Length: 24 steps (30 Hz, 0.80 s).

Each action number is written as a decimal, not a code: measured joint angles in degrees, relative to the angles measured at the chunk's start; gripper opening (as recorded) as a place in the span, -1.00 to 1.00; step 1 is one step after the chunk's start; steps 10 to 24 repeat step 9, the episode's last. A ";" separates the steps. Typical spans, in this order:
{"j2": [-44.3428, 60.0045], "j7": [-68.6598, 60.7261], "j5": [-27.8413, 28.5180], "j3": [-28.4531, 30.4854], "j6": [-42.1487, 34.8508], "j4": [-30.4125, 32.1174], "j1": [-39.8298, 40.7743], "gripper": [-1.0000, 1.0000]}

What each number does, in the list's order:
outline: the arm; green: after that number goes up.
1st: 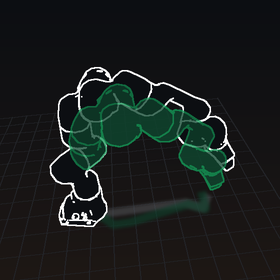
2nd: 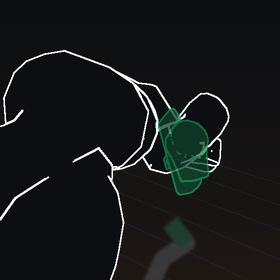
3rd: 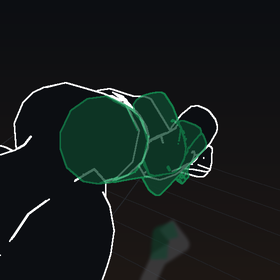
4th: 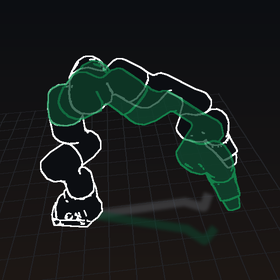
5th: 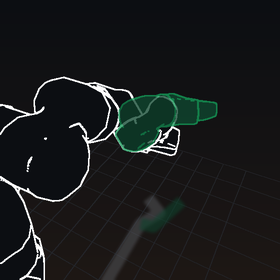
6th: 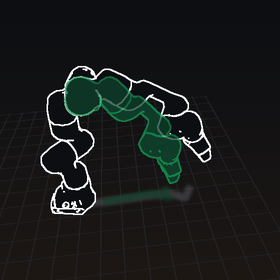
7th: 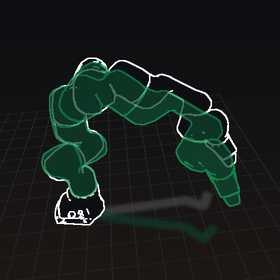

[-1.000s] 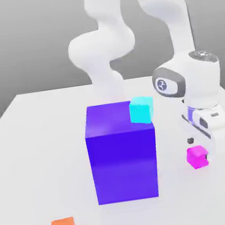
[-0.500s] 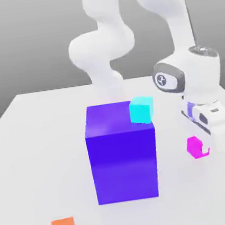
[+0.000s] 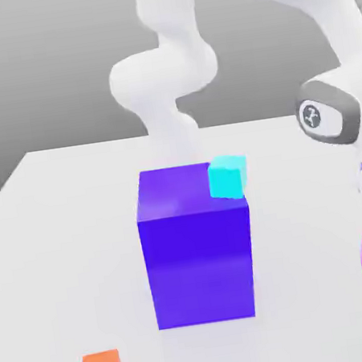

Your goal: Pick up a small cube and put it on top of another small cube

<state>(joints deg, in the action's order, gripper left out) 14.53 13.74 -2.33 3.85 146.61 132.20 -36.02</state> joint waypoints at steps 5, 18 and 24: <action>7.49 4.44 -1.44 1.12 1.94 -5.49 0.43 -1.00; 9.39 4.27 -1.84 1.03 3.57 -5.72 0.49 1.00; 9.39 4.27 -1.84 1.03 3.57 -5.72 0.49 1.00</action>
